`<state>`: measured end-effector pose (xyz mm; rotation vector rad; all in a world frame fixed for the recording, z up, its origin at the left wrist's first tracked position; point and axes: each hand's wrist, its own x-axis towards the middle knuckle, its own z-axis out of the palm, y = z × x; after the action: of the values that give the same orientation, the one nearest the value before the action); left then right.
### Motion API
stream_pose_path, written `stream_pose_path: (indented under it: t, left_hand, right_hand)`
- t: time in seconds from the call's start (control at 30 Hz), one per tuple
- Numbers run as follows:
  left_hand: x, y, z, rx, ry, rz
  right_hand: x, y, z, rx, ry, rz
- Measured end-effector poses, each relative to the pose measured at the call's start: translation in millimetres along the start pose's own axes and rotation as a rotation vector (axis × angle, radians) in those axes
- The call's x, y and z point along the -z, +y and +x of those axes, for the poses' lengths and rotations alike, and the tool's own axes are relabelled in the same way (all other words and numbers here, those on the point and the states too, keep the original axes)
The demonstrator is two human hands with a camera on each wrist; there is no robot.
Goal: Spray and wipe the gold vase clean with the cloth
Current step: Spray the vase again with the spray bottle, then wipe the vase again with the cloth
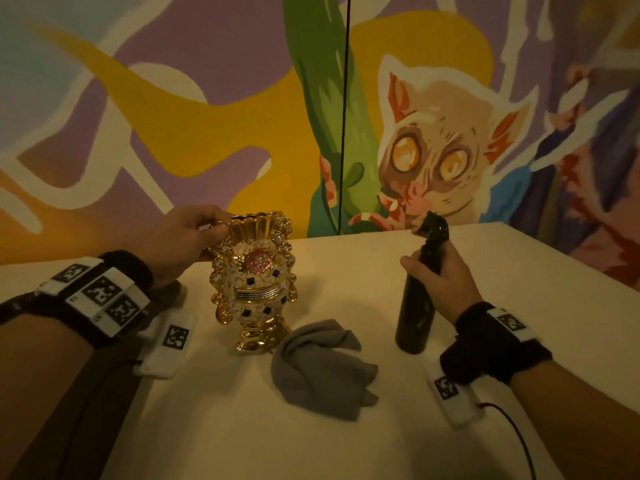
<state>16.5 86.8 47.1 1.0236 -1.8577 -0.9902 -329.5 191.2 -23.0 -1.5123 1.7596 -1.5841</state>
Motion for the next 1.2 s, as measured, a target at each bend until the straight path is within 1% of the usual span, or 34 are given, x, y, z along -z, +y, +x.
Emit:
stream_pose_path:
  t: [0.13,0.33,0.43,0.47,0.53,0.57,0.6,0.63,0.67,0.7,0.77,0.8,0.83,0.87,0.9,0.97,1.07,1.13,1.2]
  left_hand:
    - [2.8,-1.6,-1.6,0.013,-0.008,-0.007]
    - [0.1,4.6,-6.0,0.035,0.002,0.008]
    - [0.4,5.0,-6.4,0.044,0.002,0.023]
    - [0.6,5.3,-6.9,0.045,0.004,0.029]
    - [1.3,5.5,-7.0,0.048,0.013,0.036]
    - [1.5,5.5,-6.8,0.052,0.015,0.037]
    - [1.6,5.8,-6.8,0.054,0.013,0.038]
    - [1.8,6.1,-6.6,0.052,0.01,0.04]
    - [2.0,6.6,-6.7,0.05,0.008,0.044]
    - [1.8,7.1,-6.8,0.049,0.009,0.049]
    - [2.2,8.5,-7.6,0.052,0.011,0.049]
    - [3.0,9.1,-8.1,0.058,0.013,0.046]
    - [4.2,8.7,-8.8,0.07,0.015,0.048]
    - [5.7,7.9,-9.1,0.086,0.018,0.053]
    - [7.4,6.8,-9.7,0.105,0.024,0.058]
    - [8.6,5.4,-10.4,0.135,0.046,0.058]
    - [8.4,3.6,-10.9,0.15,0.109,0.052]
    - [9.3,3.1,-11.6,0.154,0.143,0.041]
    - [12.9,3.7,-12.6,0.169,0.175,-0.012]
  right_hand:
    - [5.9,-2.7,-2.3,-0.013,-0.039,0.004]
    - [10.0,-8.7,-7.8,-0.004,0.011,-0.066]
    - [13.6,-10.8,-14.5,-0.032,0.01,-0.106]
    - [17.9,-12.0,-17.7,-0.049,0.036,-0.122]
    - [30.8,-18.9,-31.6,-0.071,0.168,-0.22]
    - [36.8,-23.9,-44.2,-0.026,0.244,-0.295]
    - [39.6,-28.9,-58.0,0.066,0.291,-0.361]
    - [37.3,-37.0,-71.7,0.167,0.274,-0.405]
    - [28.3,-44.2,-83.7,0.235,0.186,-0.439]
    - [13.9,-51.7,-92.5,0.257,0.022,-0.467]
    - [-25.9,-54.9,-97.9,0.213,-0.406,-0.536]
    - [-47.0,-53.1,-95.3,0.176,-0.592,-0.571]
    - [-67.5,-49.1,-90.7,0.142,-0.741,-0.621]
    - [-83.8,-46.5,-84.7,0.123,-0.848,-0.687]
    - [-96.6,-45.3,-79.1,0.121,-0.91,-0.754]
    - [-111.2,-46.5,-70.1,0.137,-0.928,-0.84]
    - [-114.4,-51.4,-60.7,0.069,-0.869,-0.805]
    - [-107.3,-58.7,-53.7,0.042,-0.806,-0.747]
    - [-96.3,-71.9,-44.0,0.059,-0.686,-0.638]
